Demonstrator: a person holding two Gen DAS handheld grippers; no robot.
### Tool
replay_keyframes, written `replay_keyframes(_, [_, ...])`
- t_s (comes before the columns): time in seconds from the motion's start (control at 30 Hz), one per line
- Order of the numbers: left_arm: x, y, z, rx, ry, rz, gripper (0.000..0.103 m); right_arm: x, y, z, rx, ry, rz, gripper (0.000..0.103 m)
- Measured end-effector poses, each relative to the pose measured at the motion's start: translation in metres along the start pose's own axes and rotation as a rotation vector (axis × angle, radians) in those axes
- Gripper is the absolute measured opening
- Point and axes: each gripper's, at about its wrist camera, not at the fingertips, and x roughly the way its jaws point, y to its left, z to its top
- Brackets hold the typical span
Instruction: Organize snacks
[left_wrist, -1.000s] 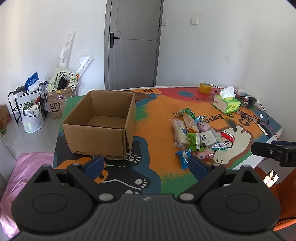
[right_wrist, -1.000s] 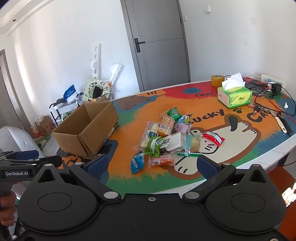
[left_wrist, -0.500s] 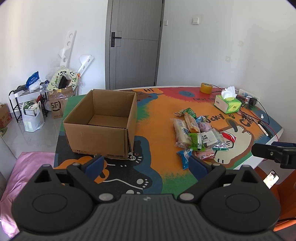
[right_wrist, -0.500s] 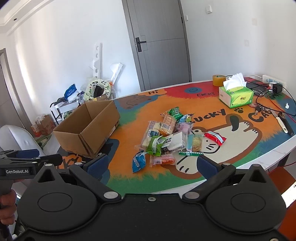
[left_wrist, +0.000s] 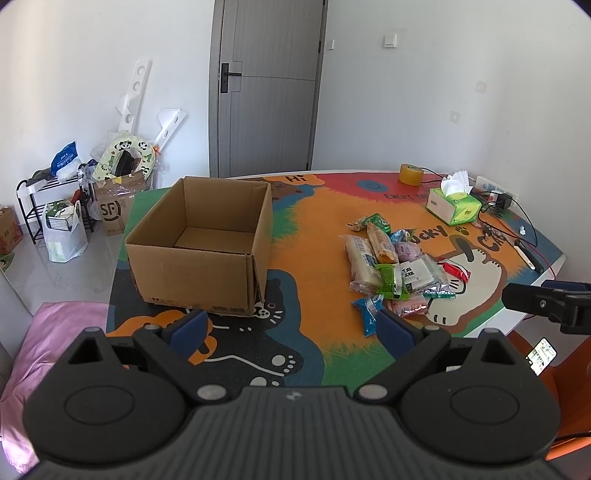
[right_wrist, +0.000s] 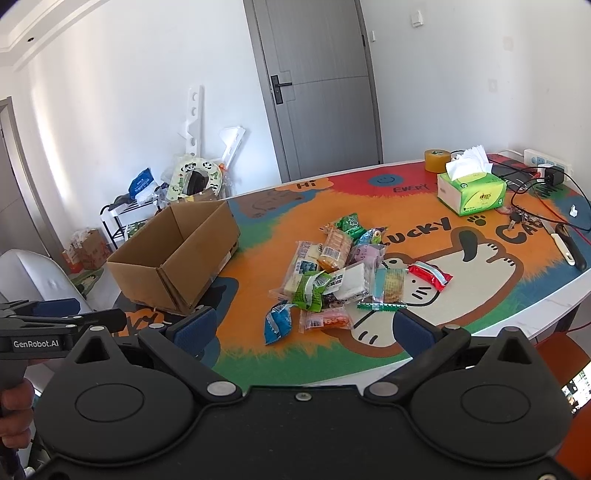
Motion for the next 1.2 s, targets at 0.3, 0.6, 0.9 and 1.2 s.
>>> replay_keyframes(0.3, [0.003,0.0,-0.002,0.0,0.008,-0.004,0.097,0.003,0.0,-0.001,0.005,0.005,-0.003,0.103])
replay_keyframes(0.6, [0.016,-0.001,-0.004,0.0,0.034,-0.018,0.097,0.014,-0.008,-0.004,0.006,0.015,-0.003,0.103])
replay_keyframes(0.9, [0.04,-0.011,-0.003,-0.013,0.027,-0.058,0.097,0.028,-0.037,-0.01,0.032,0.006,-0.007,0.103])
replay_keyframes(1.2, [0.078,-0.03,-0.004,-0.029,0.051,-0.101,0.095,0.053,-0.064,-0.019,0.074,0.012,-0.008,0.102])
